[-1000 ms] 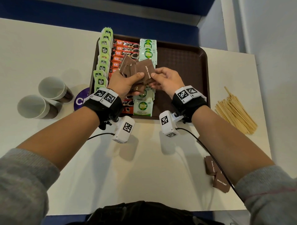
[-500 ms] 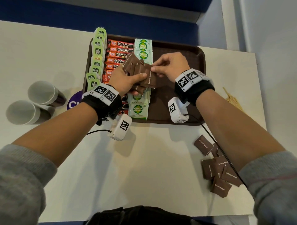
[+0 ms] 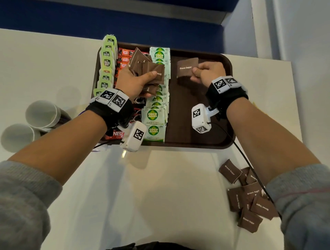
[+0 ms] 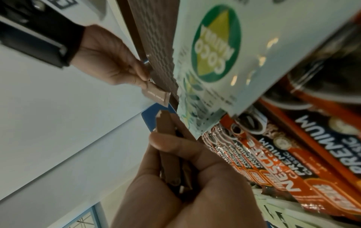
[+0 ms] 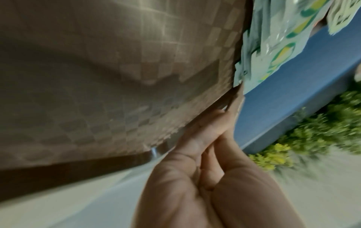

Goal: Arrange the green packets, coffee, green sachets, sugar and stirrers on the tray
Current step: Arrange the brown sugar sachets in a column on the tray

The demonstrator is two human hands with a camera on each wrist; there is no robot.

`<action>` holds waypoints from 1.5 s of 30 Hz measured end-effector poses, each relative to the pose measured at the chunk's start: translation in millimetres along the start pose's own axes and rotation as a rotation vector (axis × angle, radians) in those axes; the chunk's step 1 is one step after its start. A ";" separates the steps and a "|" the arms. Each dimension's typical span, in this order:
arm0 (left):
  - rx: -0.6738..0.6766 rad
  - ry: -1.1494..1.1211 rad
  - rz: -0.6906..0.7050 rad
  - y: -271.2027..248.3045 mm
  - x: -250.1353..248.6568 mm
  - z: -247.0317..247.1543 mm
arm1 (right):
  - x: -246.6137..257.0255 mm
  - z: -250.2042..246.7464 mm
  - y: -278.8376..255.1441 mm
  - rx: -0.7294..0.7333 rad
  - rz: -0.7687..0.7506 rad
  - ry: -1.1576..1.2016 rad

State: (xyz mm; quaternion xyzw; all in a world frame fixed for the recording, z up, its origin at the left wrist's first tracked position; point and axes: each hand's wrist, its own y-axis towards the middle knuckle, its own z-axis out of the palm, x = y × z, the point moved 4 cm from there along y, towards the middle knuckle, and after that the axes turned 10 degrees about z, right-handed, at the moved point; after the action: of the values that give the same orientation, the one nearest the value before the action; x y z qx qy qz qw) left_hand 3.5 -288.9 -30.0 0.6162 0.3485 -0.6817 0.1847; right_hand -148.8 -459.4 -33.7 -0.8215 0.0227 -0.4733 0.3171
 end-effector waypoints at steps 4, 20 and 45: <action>-0.017 -0.011 0.008 7.4 0.9 -2.3 | -3.5 5.0 16.8 0.012 0.135 0.104; 0.033 -0.070 0.025 13.8 0.9 -2.2 | 13.7 26.2 32.3 -0.172 -0.205 -0.652; 0.032 -0.050 0.001 10.3 1.7 4.6 | 34.3 46.0 7.7 0.019 -0.354 -0.480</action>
State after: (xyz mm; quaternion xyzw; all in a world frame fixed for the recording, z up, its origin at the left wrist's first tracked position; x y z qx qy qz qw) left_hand 6.9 -298.9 -34.2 0.6019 0.3323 -0.7025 0.1837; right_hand -91.4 -454.1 -27.8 -0.8983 -0.2008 -0.3134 0.2336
